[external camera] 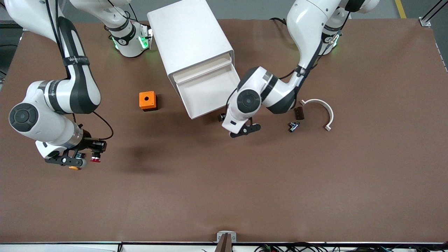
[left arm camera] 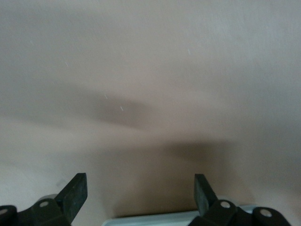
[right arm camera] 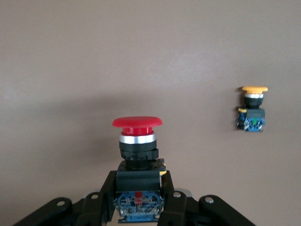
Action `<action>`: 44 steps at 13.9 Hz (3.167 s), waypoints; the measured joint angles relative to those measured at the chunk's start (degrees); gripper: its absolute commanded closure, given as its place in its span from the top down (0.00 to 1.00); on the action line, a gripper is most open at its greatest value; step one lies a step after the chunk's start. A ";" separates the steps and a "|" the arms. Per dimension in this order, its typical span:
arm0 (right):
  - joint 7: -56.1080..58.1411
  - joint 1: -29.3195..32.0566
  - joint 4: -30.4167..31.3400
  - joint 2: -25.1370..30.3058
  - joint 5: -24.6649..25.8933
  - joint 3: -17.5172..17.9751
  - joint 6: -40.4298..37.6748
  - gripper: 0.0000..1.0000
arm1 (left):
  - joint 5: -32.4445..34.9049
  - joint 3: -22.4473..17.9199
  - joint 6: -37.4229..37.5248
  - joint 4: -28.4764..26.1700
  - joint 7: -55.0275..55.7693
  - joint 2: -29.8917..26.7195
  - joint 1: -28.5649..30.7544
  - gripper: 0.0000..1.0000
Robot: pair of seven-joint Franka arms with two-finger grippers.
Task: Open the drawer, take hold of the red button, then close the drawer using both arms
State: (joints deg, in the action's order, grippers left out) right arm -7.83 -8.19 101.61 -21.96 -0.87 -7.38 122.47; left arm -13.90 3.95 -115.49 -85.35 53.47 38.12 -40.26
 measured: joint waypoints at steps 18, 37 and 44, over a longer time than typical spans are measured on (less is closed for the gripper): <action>11.58 12.77 3.57 -13.71 -3.82 5.03 16.64 0.01 | 0.50 6.43 -0.03 -3.66 12.91 -3.91 -8.58 1.00; 11.73 12.51 -2.00 -11.89 -3.82 5.99 6.74 1.00 | 8.01 5.89 3.19 -2.28 11.91 -10.79 7.77 1.00; 10.47 12.51 -7.55 2.21 -3.13 5.97 -18.39 1.00 | 13.48 5.73 8.15 -1.25 6.84 -19.28 25.09 1.00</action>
State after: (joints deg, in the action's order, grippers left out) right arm 2.64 4.32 94.07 -19.76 -4.00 -1.41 104.08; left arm -0.42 9.68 -107.33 -86.60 60.31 18.83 -15.18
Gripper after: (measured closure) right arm 0.000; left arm 0.000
